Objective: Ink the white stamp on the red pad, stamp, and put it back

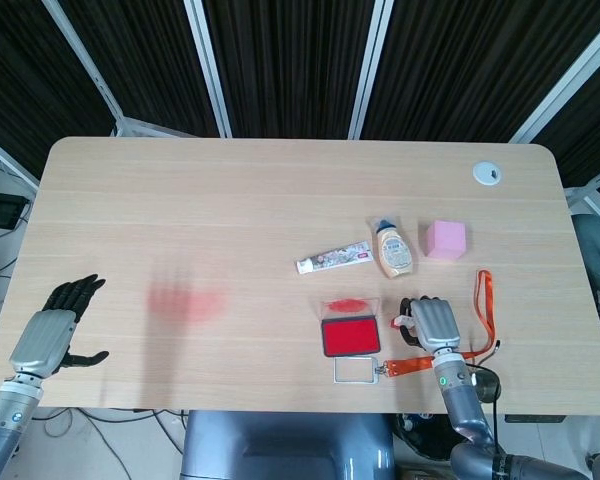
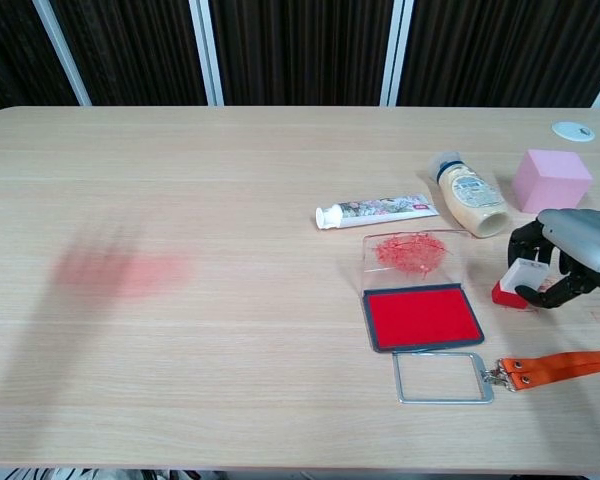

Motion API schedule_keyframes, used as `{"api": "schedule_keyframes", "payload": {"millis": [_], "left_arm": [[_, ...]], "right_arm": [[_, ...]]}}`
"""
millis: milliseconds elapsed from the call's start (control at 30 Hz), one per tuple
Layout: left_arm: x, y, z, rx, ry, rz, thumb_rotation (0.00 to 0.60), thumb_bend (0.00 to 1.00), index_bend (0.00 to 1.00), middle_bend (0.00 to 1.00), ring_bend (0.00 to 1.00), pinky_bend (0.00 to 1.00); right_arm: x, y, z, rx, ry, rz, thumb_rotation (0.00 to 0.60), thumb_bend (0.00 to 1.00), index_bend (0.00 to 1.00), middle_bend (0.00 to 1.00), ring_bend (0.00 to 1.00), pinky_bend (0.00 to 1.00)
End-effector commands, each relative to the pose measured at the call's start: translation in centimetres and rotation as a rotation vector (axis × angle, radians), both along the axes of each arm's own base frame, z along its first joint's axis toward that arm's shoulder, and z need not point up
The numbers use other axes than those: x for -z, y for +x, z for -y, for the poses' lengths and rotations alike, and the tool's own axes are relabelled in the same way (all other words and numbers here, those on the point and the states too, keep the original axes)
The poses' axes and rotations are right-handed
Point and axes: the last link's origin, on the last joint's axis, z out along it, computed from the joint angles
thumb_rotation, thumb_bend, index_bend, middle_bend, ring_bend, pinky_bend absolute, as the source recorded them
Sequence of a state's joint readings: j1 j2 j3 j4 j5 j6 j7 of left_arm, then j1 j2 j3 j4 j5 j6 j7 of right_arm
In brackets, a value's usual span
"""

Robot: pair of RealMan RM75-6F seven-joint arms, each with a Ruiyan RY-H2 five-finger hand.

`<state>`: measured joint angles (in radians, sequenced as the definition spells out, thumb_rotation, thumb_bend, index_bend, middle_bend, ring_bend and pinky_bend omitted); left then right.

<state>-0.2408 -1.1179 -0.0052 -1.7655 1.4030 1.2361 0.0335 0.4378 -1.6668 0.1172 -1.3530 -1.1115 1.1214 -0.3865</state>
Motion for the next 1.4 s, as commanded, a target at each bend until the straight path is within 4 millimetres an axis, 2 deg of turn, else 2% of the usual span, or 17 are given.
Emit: {"api": "schedule_keyframes", "payload": {"millis": [33,933,1400], "left_arm": [[-0.01,-0.01,0.0,0.0,0.0,0.0,0.6,0.01,0.0,0.0,0.0,0.0],[-0.04,-0.02,-0.04,0.0,0.002,-0.001,0.6,0.01,0.0,0.0,0.0,0.0],[-0.04,-0.02,-0.03,0.0,0.002,-0.003,0.6,0.01,0.0,0.0,0.0,0.0]], "right_arm": [[0.04,-0.03,-0.03,0.001,0.0,-0.002,0.6,0.47,0.72,0.55,0.43,0.46],[0.18,-0.35,-0.15,0.018,0.001,-0.033,0.6,0.4,0.68,0.53,0.41,0.46],[0.14,-0.43,-0.14,0.028,0.006,-0.043,0.6,0.39,0.62,0.48,0.39,0.45]]}}
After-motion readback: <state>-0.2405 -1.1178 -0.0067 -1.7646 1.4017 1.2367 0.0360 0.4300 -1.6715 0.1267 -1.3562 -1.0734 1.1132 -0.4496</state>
